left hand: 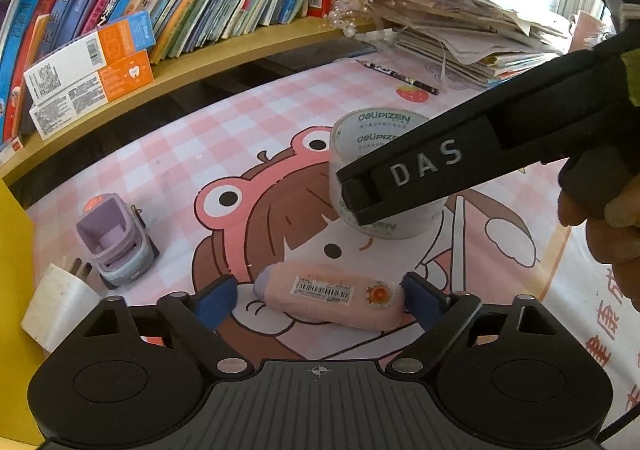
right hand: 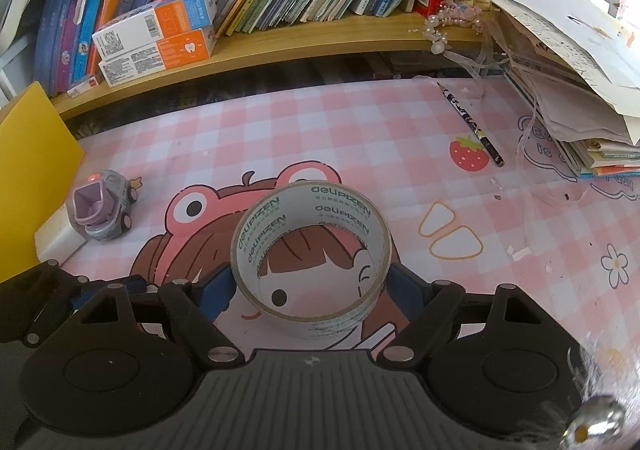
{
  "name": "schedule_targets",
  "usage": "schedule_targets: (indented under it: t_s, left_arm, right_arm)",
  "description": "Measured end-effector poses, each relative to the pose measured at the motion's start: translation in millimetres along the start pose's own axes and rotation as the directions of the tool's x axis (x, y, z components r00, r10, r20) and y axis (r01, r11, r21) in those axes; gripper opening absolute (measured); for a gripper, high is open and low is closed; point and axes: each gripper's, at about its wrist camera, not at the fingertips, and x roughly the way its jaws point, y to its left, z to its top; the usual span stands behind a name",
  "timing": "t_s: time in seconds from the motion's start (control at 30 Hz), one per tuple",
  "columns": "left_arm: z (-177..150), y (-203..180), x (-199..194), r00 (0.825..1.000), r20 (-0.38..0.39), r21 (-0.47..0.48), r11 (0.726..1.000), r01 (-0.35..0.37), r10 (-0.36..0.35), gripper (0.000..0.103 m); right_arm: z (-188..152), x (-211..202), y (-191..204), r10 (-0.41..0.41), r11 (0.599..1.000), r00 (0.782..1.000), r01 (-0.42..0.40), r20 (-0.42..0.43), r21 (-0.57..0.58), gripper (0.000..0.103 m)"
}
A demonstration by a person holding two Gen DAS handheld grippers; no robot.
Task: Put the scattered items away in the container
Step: 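Close the left gripper on the pink eraser while the right gripper grasps the tape roll, then lift the eraser and tape roll with both grippers and carry them over the yellow box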
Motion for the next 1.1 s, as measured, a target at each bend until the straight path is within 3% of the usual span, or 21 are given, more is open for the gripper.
schedule_targets:
  t_s: [0.13, 0.47, 0.77, 1.1]
  left_arm:
    - [-1, -1, -2, 1.0, 0.017, 0.016, 1.0, 0.013, -0.014, 0.079]
    - [0, 8, -11, 1.0, -0.009, -0.039, 0.999, 0.021, -0.021, 0.077]
    - [2, 14, -52, 0.999, 0.051, -0.05, 0.999, 0.004, -0.002, 0.077]
    - [-18, 24, -106, 0.995, 0.085, -0.105, 0.994, -0.041, 0.05, 0.077]
  right_arm:
    - [1, 1, 0, -0.001, 1.0, 1.0, 0.001, -0.001, -0.002, 0.081]
    - [-3, -8, 4, 0.008, 1.0, 1.0, -0.008, 0.004, -0.018, 0.08]
    - [-14, -29, 10, 0.014, 1.0, 1.0, -0.013, 0.021, -0.022, 0.08]
    - [-34, -65, 16, 0.02, 1.0, 0.999, -0.019, 0.044, -0.014, 0.08]
